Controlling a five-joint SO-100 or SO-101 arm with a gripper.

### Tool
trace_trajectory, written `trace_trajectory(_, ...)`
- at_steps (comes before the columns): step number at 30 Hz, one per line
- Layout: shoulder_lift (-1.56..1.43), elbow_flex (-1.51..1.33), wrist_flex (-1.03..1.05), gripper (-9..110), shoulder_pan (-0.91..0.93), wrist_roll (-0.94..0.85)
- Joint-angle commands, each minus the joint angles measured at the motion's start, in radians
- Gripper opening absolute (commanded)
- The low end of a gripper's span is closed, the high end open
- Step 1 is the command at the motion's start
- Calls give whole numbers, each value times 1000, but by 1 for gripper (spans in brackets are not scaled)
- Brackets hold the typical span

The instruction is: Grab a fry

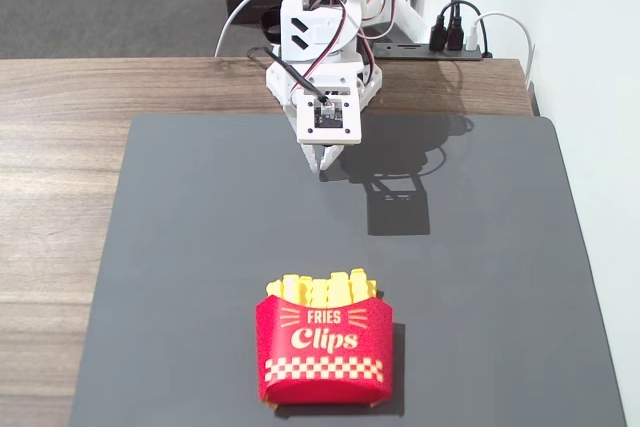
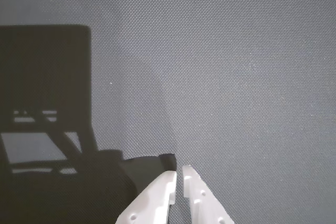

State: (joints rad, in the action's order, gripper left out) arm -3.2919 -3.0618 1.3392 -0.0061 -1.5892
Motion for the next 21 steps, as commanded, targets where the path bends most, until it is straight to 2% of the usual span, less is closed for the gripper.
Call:
trace_trajectory(1,-3,-2,9,1,-3,11)
trace_trajectory(15,0,-2,9,1,-9,2)
trace_trajectory(21,106,38,-48,0,-9,3)
